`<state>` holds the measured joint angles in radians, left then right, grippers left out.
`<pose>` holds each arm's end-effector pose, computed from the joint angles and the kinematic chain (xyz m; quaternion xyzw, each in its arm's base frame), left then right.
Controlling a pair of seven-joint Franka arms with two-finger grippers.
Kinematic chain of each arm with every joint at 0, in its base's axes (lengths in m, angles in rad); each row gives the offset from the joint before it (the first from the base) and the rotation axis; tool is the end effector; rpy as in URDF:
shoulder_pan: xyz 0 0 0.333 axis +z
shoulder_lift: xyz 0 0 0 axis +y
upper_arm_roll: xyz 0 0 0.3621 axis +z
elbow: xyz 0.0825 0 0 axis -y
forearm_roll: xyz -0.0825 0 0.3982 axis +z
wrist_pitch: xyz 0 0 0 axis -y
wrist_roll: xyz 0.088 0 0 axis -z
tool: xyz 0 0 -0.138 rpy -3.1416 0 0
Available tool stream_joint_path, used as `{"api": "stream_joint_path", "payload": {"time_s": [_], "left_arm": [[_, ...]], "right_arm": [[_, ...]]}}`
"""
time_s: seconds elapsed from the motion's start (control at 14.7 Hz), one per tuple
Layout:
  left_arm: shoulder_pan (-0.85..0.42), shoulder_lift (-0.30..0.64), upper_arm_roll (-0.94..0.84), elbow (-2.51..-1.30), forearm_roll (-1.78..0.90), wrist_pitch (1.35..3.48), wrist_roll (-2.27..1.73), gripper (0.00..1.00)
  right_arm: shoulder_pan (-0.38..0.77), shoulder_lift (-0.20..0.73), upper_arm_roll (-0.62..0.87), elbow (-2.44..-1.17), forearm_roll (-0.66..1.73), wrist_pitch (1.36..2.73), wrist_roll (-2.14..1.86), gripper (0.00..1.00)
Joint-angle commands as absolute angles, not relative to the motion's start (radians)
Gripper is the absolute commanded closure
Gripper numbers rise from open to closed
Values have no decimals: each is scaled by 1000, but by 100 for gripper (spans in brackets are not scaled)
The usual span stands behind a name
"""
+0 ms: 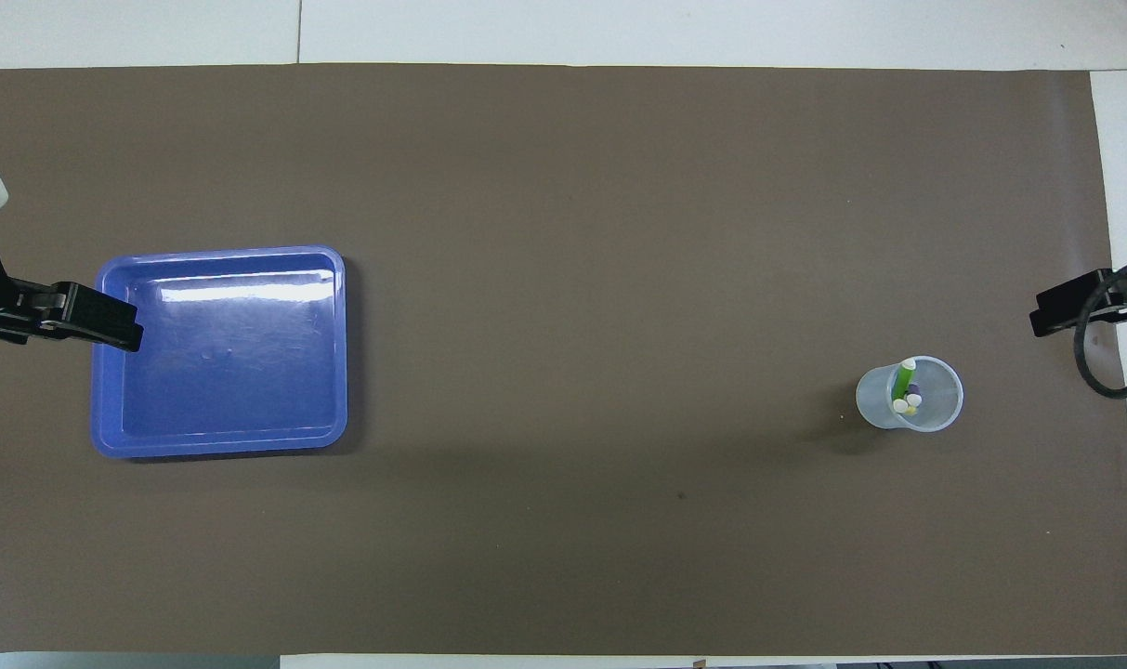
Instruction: Right arm passes pens to left for tray arrangement
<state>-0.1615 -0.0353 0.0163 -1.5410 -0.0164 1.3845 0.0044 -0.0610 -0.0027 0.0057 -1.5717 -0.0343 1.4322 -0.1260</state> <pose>0.5264 -0.0793 0.6584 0.9953 -0.0756 -0.0610 0.0041 0.5468 -0.0354 0.6299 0.9969 0.0341 -0.0696 0.0109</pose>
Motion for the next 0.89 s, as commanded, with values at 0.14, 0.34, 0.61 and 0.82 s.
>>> {"api": "stream_joint_path", "payload": {"time_s": [0.14,0.34,0.61,0.82], "left_arm": [[-158,-49,12,-1560,5,1391,-3,0],[-158,-49,12,-1560,5,1391,-3,0],[-158,-49,12,-1560,5,1391,-3,0],[-158,-49,12,-1560,5,1391,-3,0]], "right_arm": [[-57,-12,9,-1582,-15,1443,-107,0],[-55,-17,12,-1585,-17,1445,-107,0],[-66,-18,12,-1588,-17,1447,-113,0],[-60,-32,14,-1645,4,1537,-109,0]]}}
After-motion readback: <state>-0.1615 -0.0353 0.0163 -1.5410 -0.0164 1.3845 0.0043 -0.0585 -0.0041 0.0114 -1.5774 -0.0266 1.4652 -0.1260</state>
